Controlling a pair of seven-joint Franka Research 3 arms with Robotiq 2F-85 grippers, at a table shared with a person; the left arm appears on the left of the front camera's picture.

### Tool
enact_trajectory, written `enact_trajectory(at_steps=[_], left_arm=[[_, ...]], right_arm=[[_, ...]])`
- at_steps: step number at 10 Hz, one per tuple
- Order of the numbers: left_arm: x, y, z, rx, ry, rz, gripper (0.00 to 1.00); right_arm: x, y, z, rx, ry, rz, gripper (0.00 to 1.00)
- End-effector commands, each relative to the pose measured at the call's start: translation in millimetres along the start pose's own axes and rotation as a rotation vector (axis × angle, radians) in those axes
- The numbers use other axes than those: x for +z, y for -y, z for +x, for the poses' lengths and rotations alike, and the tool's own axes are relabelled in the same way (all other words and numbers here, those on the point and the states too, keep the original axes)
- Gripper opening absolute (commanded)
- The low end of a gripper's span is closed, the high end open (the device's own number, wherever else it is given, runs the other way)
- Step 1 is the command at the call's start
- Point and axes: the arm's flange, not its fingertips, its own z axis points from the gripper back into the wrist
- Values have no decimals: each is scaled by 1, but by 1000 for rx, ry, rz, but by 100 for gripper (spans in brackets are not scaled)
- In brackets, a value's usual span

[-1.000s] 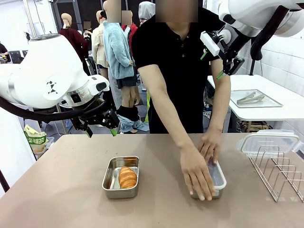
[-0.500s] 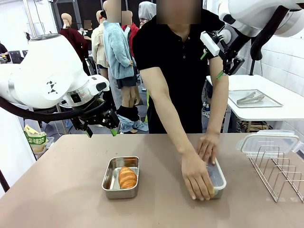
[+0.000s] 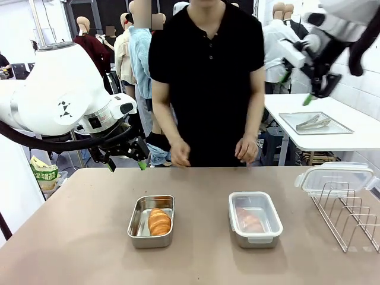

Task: Place the bread in airtight containers.
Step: Pick up one Airtight Container lid and hand it to the human.

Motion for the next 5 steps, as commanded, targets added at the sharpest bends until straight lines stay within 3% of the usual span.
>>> enact_trajectory(at_steps=[1, 3, 5], left_arm=[[1, -1, 1, 0, 4, 7, 100], [1, -1, 1, 0, 4, 7, 100], [1, -1, 1, 0, 4, 7, 100]], right_arm=[[-10, -37, -13, -109, -24, 70, 100], [-30, -61, -25, -109, 27, 101, 100], [-47, -81, -37, -139, -13, 146, 100]])
